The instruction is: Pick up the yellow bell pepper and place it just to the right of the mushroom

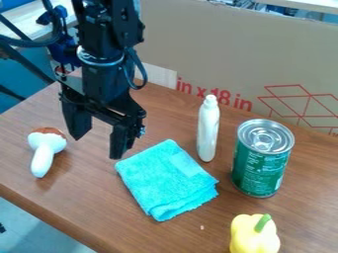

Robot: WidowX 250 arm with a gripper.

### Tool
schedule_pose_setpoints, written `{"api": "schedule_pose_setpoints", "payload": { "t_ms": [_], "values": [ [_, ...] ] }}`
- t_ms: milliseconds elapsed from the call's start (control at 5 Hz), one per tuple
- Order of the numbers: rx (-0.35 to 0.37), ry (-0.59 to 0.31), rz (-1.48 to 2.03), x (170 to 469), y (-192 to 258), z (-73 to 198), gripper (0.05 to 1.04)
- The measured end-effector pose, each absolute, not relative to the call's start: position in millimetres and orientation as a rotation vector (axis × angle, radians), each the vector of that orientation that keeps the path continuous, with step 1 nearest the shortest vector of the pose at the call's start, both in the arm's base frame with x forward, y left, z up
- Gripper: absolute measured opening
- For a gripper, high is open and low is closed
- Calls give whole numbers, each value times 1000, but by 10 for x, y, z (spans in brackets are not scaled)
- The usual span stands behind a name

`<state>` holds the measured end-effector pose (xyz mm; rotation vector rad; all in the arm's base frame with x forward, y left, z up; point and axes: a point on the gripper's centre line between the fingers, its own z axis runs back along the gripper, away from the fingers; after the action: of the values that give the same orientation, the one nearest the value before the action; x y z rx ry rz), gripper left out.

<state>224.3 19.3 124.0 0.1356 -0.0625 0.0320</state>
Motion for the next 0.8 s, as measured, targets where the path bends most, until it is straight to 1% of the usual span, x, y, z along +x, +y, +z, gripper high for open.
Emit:
{"api": "schedule_pose_setpoints", "payload": {
  "t_ms": [200, 400, 600, 800],
  "values": [
    [135, -46, 31, 2224, 191, 1197, 1003],
    [99, -130, -14, 2258, -67, 1218, 1003],
    [68, -211, -105, 2284, -421, 1302, 1003],
    [41, -253, -177, 2342, -790, 1351, 1003]
  ]
}}
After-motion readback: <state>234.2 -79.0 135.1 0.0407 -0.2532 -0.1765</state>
